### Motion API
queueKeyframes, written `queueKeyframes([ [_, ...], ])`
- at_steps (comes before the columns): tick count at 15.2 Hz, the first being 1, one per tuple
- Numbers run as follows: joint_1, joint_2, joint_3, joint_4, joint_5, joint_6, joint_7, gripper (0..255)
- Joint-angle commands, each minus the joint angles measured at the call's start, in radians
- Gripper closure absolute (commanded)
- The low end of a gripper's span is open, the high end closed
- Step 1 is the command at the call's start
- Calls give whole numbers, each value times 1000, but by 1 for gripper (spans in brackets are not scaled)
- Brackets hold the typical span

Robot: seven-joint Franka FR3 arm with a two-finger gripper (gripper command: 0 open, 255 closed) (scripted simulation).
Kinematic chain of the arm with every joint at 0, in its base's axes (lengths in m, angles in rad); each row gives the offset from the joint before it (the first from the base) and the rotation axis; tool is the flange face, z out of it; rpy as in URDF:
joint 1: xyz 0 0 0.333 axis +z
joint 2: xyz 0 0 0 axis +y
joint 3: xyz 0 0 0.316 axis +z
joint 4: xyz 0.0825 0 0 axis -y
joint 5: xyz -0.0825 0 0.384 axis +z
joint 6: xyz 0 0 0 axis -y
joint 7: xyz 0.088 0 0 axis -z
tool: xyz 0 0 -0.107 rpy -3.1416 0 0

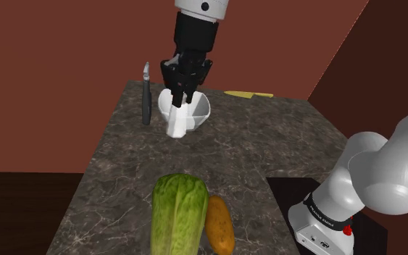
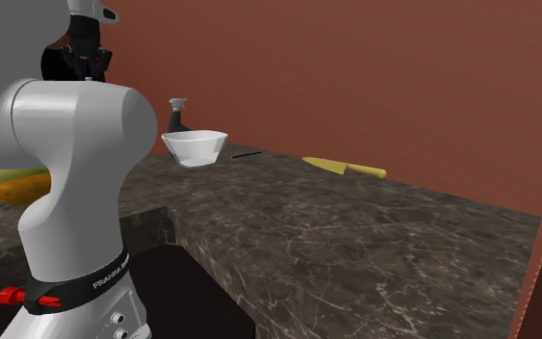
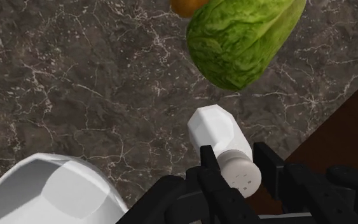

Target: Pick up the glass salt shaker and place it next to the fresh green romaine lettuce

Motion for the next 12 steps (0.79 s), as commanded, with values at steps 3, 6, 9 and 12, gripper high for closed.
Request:
queueKeyframes([
  [3,35,104,62,110,-33,-1,109,255],
  [6,69,192,101,205,-70,-9,189,255],
  [9,82,220,112,209,-84,14,213,255],
  [12,82,219,111,168,-83,54,211,255],
])
